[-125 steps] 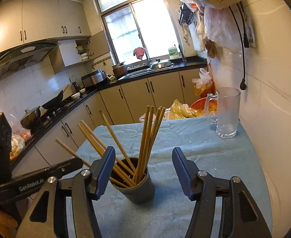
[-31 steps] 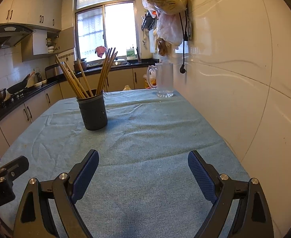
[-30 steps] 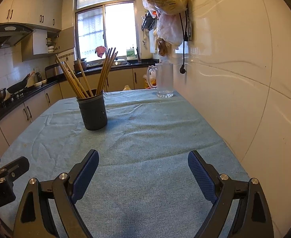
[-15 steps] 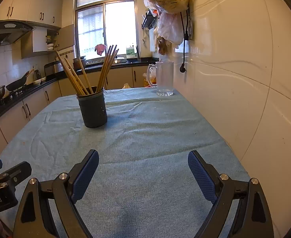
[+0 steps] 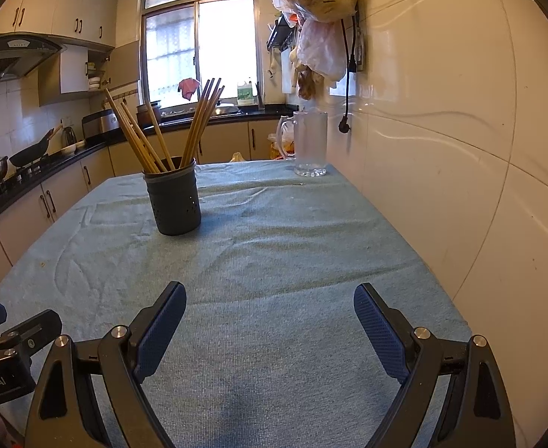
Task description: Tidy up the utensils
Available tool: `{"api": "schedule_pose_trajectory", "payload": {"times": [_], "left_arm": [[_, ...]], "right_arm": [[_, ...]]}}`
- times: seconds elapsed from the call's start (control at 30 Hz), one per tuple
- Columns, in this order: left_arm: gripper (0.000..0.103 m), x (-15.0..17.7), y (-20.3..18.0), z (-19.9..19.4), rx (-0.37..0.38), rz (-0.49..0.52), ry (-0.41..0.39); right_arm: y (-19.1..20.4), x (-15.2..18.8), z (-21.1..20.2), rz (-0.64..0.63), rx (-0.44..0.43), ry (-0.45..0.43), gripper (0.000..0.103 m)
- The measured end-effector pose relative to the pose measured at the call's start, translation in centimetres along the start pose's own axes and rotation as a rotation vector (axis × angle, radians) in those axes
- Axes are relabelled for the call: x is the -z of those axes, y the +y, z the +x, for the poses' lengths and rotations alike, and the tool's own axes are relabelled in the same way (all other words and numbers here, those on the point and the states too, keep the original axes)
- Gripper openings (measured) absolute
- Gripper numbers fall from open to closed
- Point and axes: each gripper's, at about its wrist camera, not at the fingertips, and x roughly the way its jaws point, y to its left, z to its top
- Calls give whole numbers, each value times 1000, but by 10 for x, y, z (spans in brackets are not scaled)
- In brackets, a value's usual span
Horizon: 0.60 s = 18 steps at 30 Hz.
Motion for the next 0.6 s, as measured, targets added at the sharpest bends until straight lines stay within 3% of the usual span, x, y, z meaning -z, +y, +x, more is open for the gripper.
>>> {"api": "schedule_pose_trajectory", "payload": {"times": [0.6], "left_arm": [[103,2,1,5,3,-5,5]], "right_arm": [[2,1,3,3,6,8,94]]}}
